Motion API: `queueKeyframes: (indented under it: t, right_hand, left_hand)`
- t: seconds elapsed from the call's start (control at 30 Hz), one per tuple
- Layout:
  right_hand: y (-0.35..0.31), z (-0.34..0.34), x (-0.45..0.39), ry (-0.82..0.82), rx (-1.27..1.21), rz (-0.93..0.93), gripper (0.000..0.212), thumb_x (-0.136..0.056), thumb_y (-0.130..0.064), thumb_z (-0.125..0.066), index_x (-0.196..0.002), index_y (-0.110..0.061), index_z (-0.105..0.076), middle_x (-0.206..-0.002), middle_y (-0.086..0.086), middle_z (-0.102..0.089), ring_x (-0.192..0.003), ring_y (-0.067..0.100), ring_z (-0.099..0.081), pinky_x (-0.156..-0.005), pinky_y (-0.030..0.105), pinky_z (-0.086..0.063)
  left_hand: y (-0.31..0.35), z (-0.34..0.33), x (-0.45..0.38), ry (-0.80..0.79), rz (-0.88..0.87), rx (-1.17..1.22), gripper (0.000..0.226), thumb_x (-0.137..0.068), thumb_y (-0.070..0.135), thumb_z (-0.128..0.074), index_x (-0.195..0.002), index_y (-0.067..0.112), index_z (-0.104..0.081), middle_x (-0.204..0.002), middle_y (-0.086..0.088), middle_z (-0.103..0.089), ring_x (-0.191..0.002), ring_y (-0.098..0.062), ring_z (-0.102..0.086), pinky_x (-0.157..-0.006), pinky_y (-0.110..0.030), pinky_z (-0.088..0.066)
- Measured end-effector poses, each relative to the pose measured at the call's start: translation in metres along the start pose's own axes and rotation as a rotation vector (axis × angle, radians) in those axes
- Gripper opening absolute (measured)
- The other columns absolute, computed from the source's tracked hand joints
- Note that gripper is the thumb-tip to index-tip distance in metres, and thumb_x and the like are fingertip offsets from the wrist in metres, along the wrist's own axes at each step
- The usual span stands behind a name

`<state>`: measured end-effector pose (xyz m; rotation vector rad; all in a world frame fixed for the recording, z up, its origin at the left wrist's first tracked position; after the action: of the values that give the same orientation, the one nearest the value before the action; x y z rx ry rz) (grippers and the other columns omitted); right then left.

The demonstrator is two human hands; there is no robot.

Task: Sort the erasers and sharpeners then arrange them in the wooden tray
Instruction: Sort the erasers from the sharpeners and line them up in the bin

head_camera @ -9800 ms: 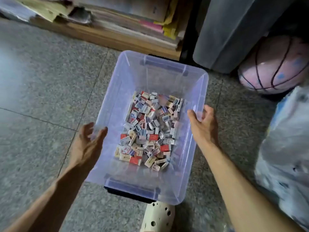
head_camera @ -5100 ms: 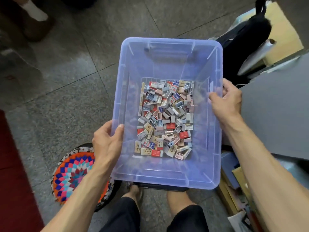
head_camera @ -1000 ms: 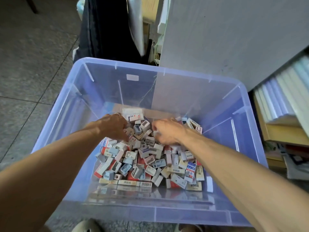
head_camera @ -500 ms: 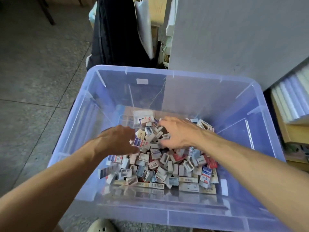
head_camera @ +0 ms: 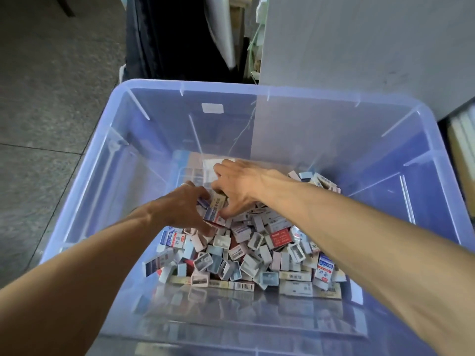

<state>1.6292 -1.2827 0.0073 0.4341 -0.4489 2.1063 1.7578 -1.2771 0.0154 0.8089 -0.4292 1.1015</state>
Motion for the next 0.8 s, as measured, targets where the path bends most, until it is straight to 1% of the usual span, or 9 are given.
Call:
queueKeyframes:
  t: [0.1,0.2,0.27,0.37,0.47,0.57,0.63,0.7,0.8]
  right_hand:
    - [-0.001,0.000,0.003,-0.041,0.056,-0.003,0.038,-0.079,-0.062,-0.058,-0.074,-0.026,-0.047,-0.084,-0.007,-0.031,-0.094,0.019,-0.039,-0.087,0.038,-0.044]
    - [0.002,-0.010,0.007,-0.086,0.130,0.017,0.057,-0.085,-0.069,-0.046,-0.115,-0.022,-0.057,-0.109,0.005,-0.052,-0.097,0.019,-0.036,-0.094,0.043,-0.044]
    - [0.002,-0.011,0.009,-0.082,0.159,0.025,0.063,-0.088,-0.070,-0.041,-0.123,-0.020,-0.056,-0.114,0.008,-0.056,-0.096,0.019,-0.041,-0.095,0.044,-0.046]
    - [-0.004,-0.008,0.012,-0.078,0.157,-0.001,0.057,-0.088,-0.069,-0.038,-0.103,-0.019,-0.062,-0.093,0.004,-0.062,-0.088,0.022,-0.055,-0.086,0.040,-0.049]
    - [-0.005,-0.006,0.021,-0.176,0.220,-0.036,0.060,-0.092,-0.069,-0.035,-0.085,-0.016,-0.062,-0.079,0.003,-0.063,-0.073,0.022,-0.061,-0.066,0.033,-0.049]
    - [0.009,-0.004,0.038,-0.241,0.200,-0.122,0.053,-0.092,-0.066,-0.046,-0.095,-0.015,-0.059,-0.085,0.002,-0.061,-0.073,0.019,-0.059,-0.062,0.033,-0.047]
    - [0.014,-0.009,0.047,-0.240,0.128,-0.192,0.035,-0.091,-0.047,-0.061,-0.103,-0.014,-0.063,-0.084,0.000,-0.059,-0.071,0.017,-0.056,-0.065,0.032,-0.050]
    - [0.012,-0.016,0.057,-0.192,0.014,-0.214,0.039,-0.086,-0.032,-0.069,-0.122,-0.017,-0.062,-0.085,0.001,-0.057,-0.075,0.017,-0.055,-0.064,0.030,-0.047]
    - [0.009,-0.025,0.077,-0.135,-0.076,-0.247,0.030,-0.087,-0.031,-0.069,-0.107,-0.011,-0.059,-0.087,0.001,-0.056,-0.076,0.017,-0.056,-0.070,0.030,-0.054]
  left_hand:
    - [0.000,-0.006,-0.001,-0.035,-0.006,0.077,0.080,-0.065,0.026,-0.091,-0.133,0.014,-0.050,-0.100,0.010,-0.051,-0.092,-0.014,-0.056,-0.069,-0.016,-0.042]
    - [-0.003,-0.016,-0.001,-0.117,0.009,0.147,0.077,-0.066,0.018,-0.090,-0.130,0.015,-0.046,-0.097,0.004,-0.059,-0.084,-0.016,-0.063,-0.064,-0.023,-0.055]
    - [-0.003,-0.017,0.000,-0.150,0.016,0.167,0.075,-0.068,0.015,-0.088,-0.129,0.016,-0.044,-0.094,0.005,-0.059,-0.079,-0.014,-0.062,-0.061,-0.023,-0.054]
    - [-0.002,-0.016,-0.001,-0.163,-0.008,0.141,0.078,-0.067,0.019,-0.089,-0.130,0.019,-0.043,-0.103,0.004,-0.060,-0.086,-0.016,-0.062,-0.073,-0.028,-0.056]
    - [-0.003,-0.018,0.000,-0.167,-0.021,0.121,0.072,-0.069,0.019,-0.088,-0.126,0.021,-0.044,-0.104,0.001,-0.060,-0.090,-0.020,-0.063,-0.076,-0.034,-0.056]
    - [0.000,-0.016,0.001,-0.148,-0.031,0.150,0.066,-0.071,0.013,-0.085,-0.121,0.024,-0.045,-0.106,0.000,-0.059,-0.092,-0.020,-0.061,-0.068,-0.026,-0.051]
    - [0.002,-0.014,0.002,-0.153,-0.025,0.199,0.061,-0.073,0.009,-0.083,-0.118,0.024,-0.045,-0.104,-0.001,-0.058,-0.088,-0.018,-0.059,-0.063,-0.021,-0.046]
    - [0.005,-0.014,0.008,-0.174,-0.027,0.233,0.060,-0.076,0.006,-0.080,-0.120,0.023,-0.042,-0.102,-0.001,-0.058,-0.082,-0.017,-0.060,-0.058,-0.023,-0.048]
    - [0.009,-0.016,0.017,-0.181,-0.077,0.183,0.058,-0.078,0.008,-0.077,-0.121,0.022,-0.041,-0.103,0.000,-0.057,-0.078,-0.012,-0.055,-0.058,-0.023,-0.048]
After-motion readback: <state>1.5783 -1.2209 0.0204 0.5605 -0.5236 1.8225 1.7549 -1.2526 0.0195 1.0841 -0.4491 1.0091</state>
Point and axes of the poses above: each hand's wrist, its own x-axis away from the middle knuckle, its own z-axis out of the back of the hand, y = z × x, the point moved 4 cm from there along -x, towards the middle knuckle
